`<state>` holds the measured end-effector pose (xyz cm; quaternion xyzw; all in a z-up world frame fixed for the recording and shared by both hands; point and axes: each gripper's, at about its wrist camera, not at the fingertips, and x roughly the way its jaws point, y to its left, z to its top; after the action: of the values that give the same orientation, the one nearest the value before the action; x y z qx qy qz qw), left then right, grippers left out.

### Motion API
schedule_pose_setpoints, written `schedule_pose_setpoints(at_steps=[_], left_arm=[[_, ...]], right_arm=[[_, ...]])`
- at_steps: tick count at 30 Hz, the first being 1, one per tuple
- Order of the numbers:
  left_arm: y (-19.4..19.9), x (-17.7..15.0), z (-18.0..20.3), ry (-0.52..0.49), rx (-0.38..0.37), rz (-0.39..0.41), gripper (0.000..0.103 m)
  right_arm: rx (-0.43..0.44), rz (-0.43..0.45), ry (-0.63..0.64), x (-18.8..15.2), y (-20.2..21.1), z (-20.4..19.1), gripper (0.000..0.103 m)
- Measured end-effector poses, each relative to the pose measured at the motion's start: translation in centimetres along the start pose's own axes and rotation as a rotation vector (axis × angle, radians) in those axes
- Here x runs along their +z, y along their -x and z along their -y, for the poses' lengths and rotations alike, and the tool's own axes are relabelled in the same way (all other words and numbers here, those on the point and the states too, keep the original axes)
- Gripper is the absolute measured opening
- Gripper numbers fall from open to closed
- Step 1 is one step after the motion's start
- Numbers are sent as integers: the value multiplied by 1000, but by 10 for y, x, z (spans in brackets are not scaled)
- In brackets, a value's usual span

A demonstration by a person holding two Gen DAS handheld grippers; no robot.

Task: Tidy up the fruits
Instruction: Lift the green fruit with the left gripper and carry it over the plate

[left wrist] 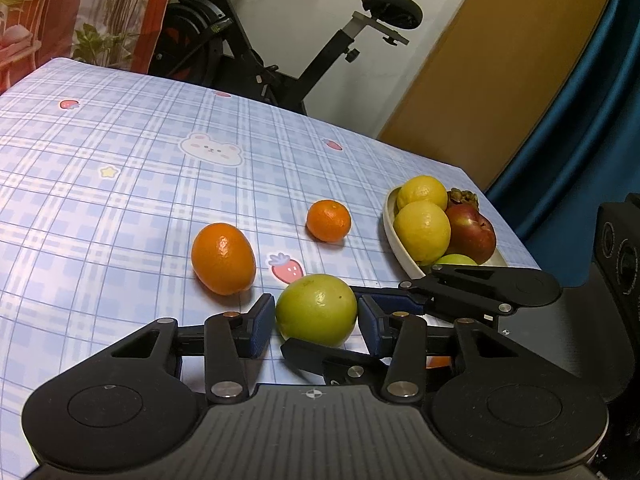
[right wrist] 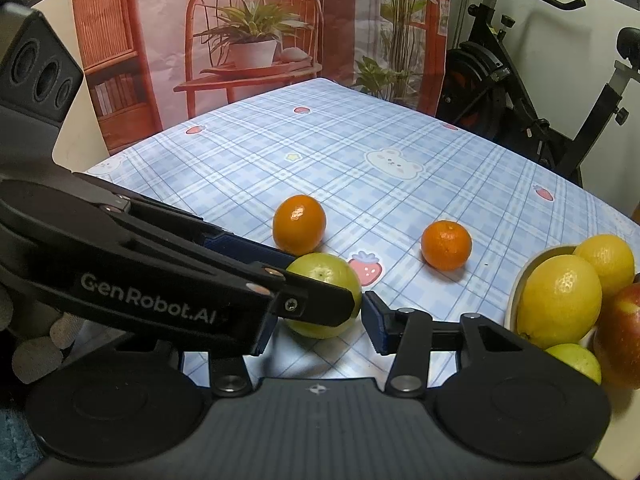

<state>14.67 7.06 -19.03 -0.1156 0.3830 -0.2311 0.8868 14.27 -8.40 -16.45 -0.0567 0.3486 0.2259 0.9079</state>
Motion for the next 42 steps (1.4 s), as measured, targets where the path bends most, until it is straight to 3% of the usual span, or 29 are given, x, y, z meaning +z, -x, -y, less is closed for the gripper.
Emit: schedule_pose_setpoints(at_steps=[15,42], left_arm=[[4,2,12,-32,-26,1,48],[2,20,90,-176,-36,21,48]], right_arm=[[-9,35,-33,-5,14,3,49],[-56,214,-204,-26,86,42,49]])
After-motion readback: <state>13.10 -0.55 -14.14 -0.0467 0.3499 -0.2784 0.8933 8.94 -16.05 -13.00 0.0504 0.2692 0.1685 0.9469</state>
